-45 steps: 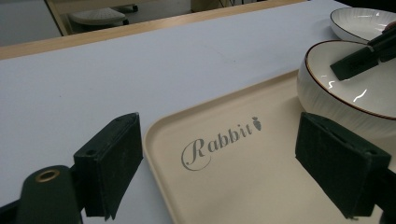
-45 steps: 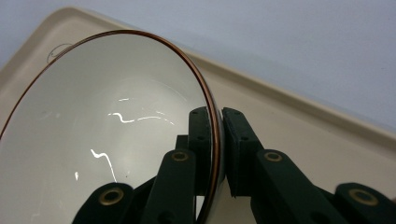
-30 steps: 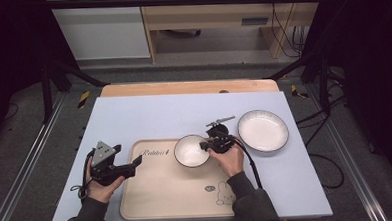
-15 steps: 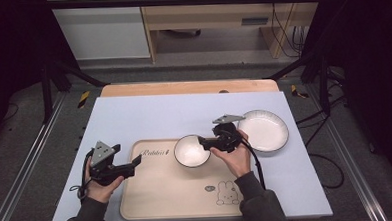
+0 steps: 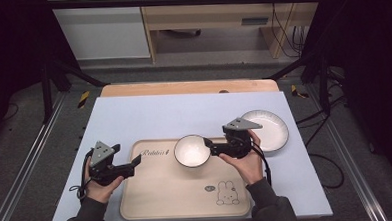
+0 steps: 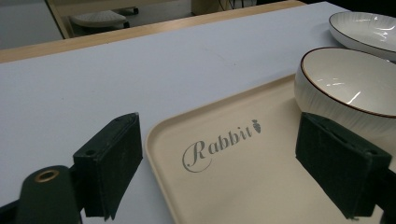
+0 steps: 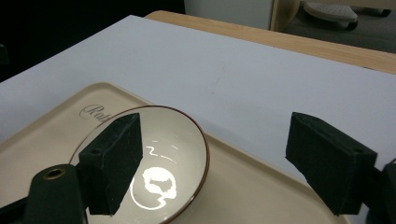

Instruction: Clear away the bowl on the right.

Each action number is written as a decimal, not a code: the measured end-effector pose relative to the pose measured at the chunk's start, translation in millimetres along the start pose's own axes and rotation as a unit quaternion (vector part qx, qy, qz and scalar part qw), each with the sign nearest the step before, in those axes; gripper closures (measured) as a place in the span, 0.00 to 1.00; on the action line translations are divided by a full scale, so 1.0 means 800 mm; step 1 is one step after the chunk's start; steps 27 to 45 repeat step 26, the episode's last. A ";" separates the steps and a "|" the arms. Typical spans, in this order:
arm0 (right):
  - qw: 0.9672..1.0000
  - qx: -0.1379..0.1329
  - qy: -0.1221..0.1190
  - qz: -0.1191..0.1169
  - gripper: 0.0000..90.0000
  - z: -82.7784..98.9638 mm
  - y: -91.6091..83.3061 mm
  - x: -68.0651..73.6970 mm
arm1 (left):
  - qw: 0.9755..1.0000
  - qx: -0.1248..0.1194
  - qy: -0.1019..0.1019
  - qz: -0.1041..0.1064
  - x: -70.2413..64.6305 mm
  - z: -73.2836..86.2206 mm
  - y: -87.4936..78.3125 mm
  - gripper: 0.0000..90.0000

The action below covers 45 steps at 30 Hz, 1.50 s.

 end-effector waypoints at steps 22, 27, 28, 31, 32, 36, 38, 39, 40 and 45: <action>0.999 -0.040 -0.011 0.036 0.20 0.058 -0.063 -0.029 | 1.000 0.002 -0.006 0.001 0.006 0.004 0.000 0.16; 0.999 -0.031 -0.010 0.040 0.20 0.068 -0.065 -0.031 | 1.000 0.005 -0.007 -0.002 0.008 0.008 0.002 0.16; 0.999 -0.031 -0.010 0.040 0.20 0.068 -0.065 -0.031 | 1.000 0.005 -0.007 -0.002 0.008 0.008 0.002 0.16; 0.999 -0.031 -0.010 0.040 0.20 0.068 -0.065 -0.031 | 1.000 0.005 -0.007 -0.002 0.008 0.008 0.002 0.16; 0.999 -0.031 -0.010 0.040 0.20 0.068 -0.065 -0.031 | 1.000 0.005 -0.007 -0.002 0.008 0.008 0.002 0.16; 0.999 -0.031 -0.010 0.040 0.20 0.068 -0.065 -0.031 | 1.000 0.005 -0.007 -0.002 0.008 0.008 0.002 0.16; 0.999 -0.031 -0.010 0.040 0.20 0.068 -0.065 -0.031 | 1.000 0.005 -0.007 -0.002 0.008 0.008 0.002 0.16; 0.999 -0.031 -0.010 0.040 0.20 0.068 -0.065 -0.031 | 1.000 0.005 -0.007 -0.002 0.008 0.008 0.002 0.16; 0.999 -0.031 -0.010 0.040 0.20 0.068 -0.065 -0.031 | 1.000 0.005 -0.007 -0.002 0.008 0.008 0.002 0.16; 0.999 -0.031 -0.010 0.040 0.20 0.068 -0.065 -0.031 | 1.000 0.005 -0.007 -0.002 0.008 0.008 0.002 0.16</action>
Point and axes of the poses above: each handheld gripper's, and its own axes: y roughly forward along the jaws, z roughly out of its underside, x roughly to its left, the point moved 5 cm from there along y, roughly forward along the jaws, and after that the axes turned 11 degrees about -y, right-handed, at the moved point
